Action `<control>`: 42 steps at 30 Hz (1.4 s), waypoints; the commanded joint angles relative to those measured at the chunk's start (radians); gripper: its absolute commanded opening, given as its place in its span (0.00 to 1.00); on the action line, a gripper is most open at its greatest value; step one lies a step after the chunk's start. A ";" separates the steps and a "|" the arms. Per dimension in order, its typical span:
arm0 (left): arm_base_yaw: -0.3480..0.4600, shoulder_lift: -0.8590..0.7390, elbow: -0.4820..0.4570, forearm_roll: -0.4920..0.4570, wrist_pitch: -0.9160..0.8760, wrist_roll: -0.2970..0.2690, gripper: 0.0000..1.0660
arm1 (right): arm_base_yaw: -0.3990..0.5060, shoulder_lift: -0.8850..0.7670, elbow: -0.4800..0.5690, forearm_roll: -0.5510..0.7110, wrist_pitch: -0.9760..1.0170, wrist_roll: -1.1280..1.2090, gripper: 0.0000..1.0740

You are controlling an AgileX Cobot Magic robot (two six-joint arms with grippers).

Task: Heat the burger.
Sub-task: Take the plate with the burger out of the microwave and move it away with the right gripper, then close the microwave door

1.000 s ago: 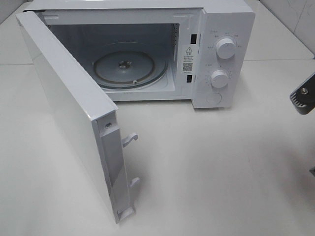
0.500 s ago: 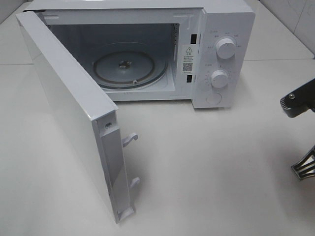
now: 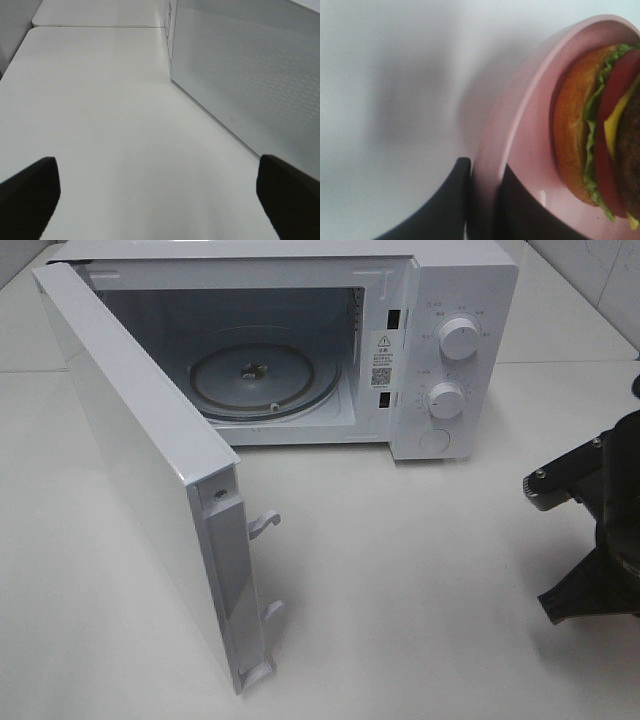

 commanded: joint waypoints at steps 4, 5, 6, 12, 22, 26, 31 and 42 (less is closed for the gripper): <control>0.003 -0.004 0.001 0.003 0.000 -0.002 0.94 | -0.004 0.100 -0.005 -0.096 0.014 0.134 0.02; 0.003 -0.004 0.001 0.003 0.000 -0.002 0.94 | -0.004 0.100 -0.005 -0.096 0.014 0.134 0.02; 0.003 -0.004 0.001 0.003 0.000 -0.002 0.94 | -0.004 0.111 -0.005 -0.104 0.014 0.145 0.02; 0.003 -0.004 0.001 0.003 0.000 -0.002 0.94 | -0.004 0.163 -0.006 -0.131 0.014 0.161 0.05; 0.003 -0.004 0.001 0.003 0.000 -0.002 0.94 | -0.027 0.163 -0.007 -0.134 -0.060 0.161 0.15; 0.003 -0.004 0.001 0.003 0.000 -0.002 0.94 | -0.027 0.159 -0.008 -0.121 -0.058 0.148 0.27; 0.003 -0.004 0.001 0.003 0.000 -0.002 0.94 | -0.027 0.111 -0.008 -0.069 -0.060 0.101 0.45; 0.003 -0.004 0.001 0.003 0.000 -0.002 0.94 | -0.026 -0.190 -0.008 0.129 -0.201 -0.148 0.57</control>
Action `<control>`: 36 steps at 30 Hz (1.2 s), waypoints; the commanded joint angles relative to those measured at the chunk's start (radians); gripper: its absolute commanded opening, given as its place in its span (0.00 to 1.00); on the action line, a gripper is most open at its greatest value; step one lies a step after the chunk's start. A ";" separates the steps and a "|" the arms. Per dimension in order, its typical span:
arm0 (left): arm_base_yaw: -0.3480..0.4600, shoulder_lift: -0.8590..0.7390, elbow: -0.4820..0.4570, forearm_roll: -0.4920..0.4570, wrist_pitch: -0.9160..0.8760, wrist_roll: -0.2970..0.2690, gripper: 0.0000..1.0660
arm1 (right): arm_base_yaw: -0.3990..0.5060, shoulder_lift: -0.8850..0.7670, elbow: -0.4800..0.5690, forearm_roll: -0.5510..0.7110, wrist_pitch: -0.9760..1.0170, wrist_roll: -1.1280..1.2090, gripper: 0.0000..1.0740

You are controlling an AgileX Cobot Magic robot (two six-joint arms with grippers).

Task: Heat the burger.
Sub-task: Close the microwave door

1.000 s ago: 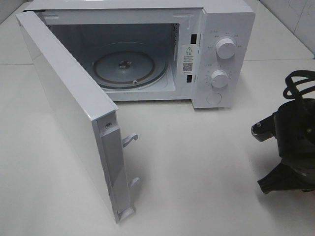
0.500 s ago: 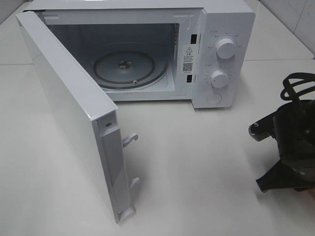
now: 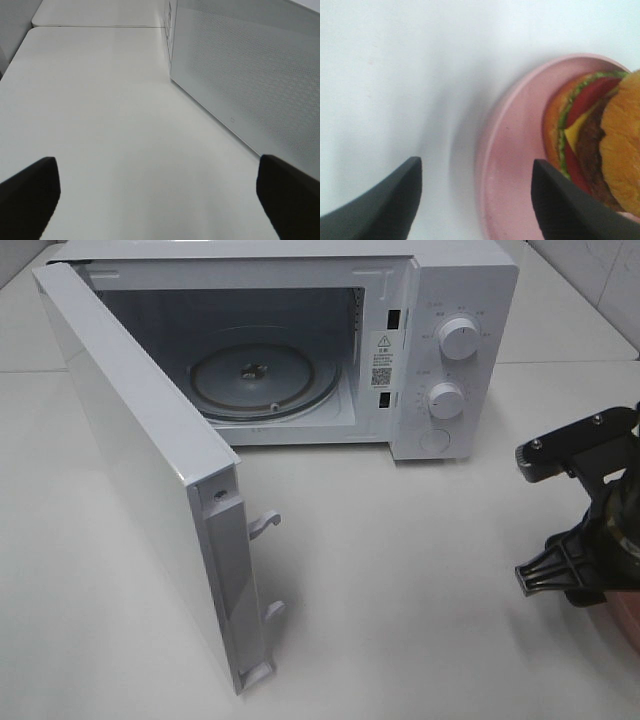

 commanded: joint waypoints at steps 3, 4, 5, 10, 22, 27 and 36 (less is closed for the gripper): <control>0.003 -0.004 0.001 0.003 0.000 -0.002 0.94 | -0.006 -0.150 0.000 0.134 -0.127 -0.219 0.64; 0.003 -0.004 0.001 0.003 0.000 -0.002 0.94 | -0.006 -0.150 0.000 0.134 -0.127 -0.219 0.64; 0.003 -0.004 0.001 0.003 0.000 -0.002 0.94 | -0.006 -0.191 0.000 0.182 -0.152 -0.292 0.70; 0.003 -0.004 0.001 0.003 0.000 -0.002 0.94 | -0.006 -0.260 0.000 0.267 -0.155 -0.393 0.81; 0.003 -0.004 0.001 0.003 0.000 -0.002 0.94 | -0.006 -0.350 0.000 0.548 -0.102 -0.694 0.78; 0.003 -0.004 0.001 0.003 0.000 -0.002 0.94 | -0.006 -0.350 0.000 0.609 -0.087 -0.753 0.76; 0.003 -0.004 0.001 0.004 0.000 -0.002 0.94 | -0.006 -0.410 0.001 0.672 -0.009 -0.814 0.71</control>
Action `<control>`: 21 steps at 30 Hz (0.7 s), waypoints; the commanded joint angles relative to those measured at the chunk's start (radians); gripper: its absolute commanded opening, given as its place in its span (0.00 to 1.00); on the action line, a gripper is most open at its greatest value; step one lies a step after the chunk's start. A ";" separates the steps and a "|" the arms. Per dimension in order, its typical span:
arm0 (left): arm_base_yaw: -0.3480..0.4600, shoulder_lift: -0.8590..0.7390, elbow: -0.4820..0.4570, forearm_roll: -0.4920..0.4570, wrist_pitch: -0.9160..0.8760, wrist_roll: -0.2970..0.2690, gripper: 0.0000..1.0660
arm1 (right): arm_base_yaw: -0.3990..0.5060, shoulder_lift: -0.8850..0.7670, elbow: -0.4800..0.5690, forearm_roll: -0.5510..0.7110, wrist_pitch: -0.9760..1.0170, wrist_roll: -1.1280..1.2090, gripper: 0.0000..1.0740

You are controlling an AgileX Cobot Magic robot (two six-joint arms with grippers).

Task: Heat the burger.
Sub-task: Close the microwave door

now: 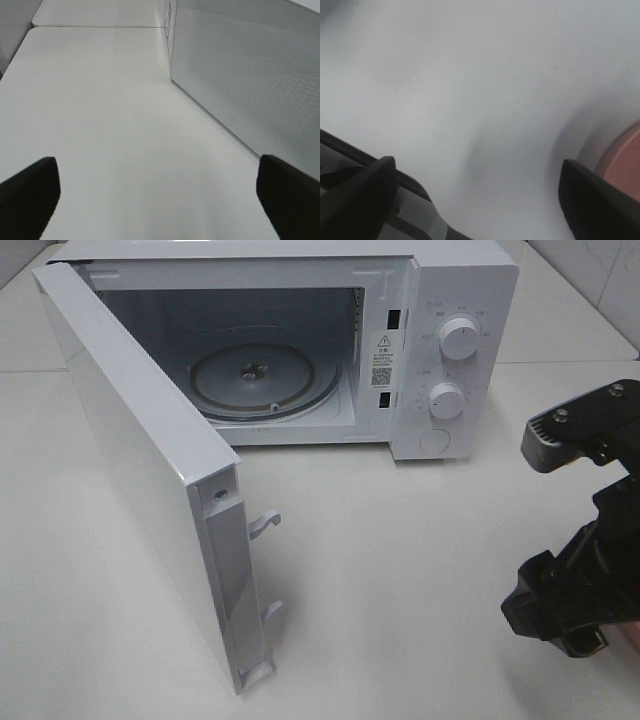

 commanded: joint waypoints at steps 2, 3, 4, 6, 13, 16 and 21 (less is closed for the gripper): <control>0.003 -0.004 0.001 0.003 0.000 -0.002 0.94 | -0.006 -0.122 0.001 0.003 0.019 -0.034 0.71; 0.003 -0.004 0.001 0.003 0.000 -0.002 0.94 | -0.006 -0.122 0.001 0.003 0.019 -0.034 0.71; 0.003 -0.004 0.001 0.003 0.000 -0.002 0.94 | -0.006 -0.151 0.001 0.003 0.017 -0.044 0.71; 0.003 -0.004 0.001 0.003 0.000 -0.002 0.94 | -0.006 -0.221 0.001 0.003 0.024 -0.078 0.72; 0.003 -0.004 0.001 0.003 0.000 -0.002 0.94 | -0.008 -0.443 0.001 0.001 0.137 -0.084 0.74; 0.003 -0.004 0.001 0.003 0.000 -0.002 0.94 | -0.044 -0.504 0.001 0.004 0.170 -0.056 0.73; 0.003 -0.004 0.001 0.003 0.000 -0.002 0.94 | -0.175 -0.611 0.001 0.004 0.233 -0.089 0.71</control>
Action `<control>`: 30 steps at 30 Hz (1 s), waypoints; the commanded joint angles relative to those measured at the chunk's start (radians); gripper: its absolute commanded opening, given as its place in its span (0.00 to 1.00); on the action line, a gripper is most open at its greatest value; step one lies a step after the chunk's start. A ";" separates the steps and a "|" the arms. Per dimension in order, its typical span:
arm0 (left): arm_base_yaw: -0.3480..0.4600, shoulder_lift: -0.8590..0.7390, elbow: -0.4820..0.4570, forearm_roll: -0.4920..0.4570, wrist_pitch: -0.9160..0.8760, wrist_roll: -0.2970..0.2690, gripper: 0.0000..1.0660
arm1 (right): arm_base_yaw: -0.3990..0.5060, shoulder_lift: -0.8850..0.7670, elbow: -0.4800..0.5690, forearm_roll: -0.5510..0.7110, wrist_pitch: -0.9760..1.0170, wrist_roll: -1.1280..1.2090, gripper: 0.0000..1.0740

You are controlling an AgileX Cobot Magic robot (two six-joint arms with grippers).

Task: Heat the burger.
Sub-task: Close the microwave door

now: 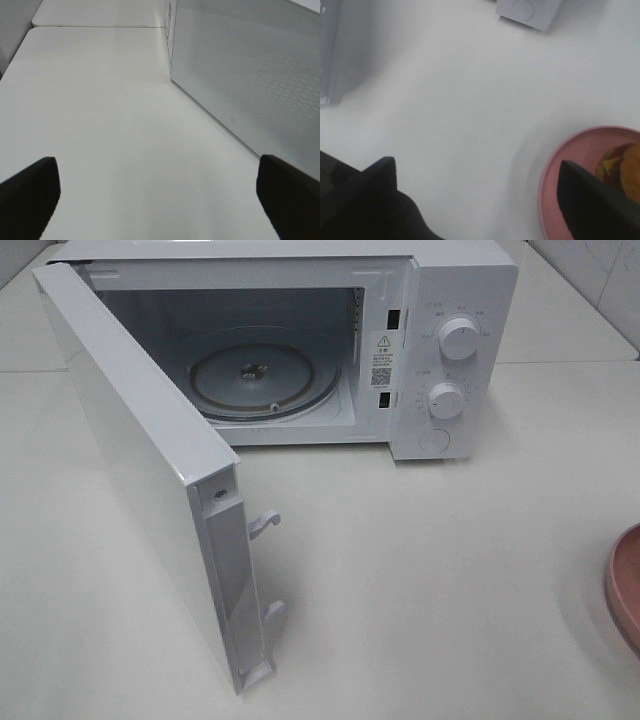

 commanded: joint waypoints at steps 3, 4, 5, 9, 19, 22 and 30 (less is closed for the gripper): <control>0.003 -0.004 0.001 0.003 0.000 -0.002 0.94 | -0.125 -0.130 0.001 0.001 0.070 -0.049 0.71; 0.003 -0.004 0.001 0.003 0.000 -0.002 0.94 | -0.143 -0.150 0.001 0.001 0.078 -0.052 0.71; 0.003 -0.004 0.001 0.003 0.000 -0.002 0.94 | -0.143 -0.150 0.001 0.001 0.078 -0.052 0.71; 0.003 -0.004 0.001 0.003 0.000 -0.002 0.94 | -0.218 -0.263 0.001 0.002 0.110 -0.051 0.71; 0.003 -0.004 0.001 0.003 0.000 -0.002 0.94 | -0.321 -0.410 0.004 0.018 0.123 -0.046 0.71; 0.003 -0.004 0.001 0.003 0.000 -0.002 0.94 | -0.325 -0.440 0.035 0.045 0.110 -0.047 0.71; 0.003 -0.004 0.001 0.003 0.000 -0.002 0.94 | -0.325 -0.514 0.075 0.052 0.110 -0.048 0.71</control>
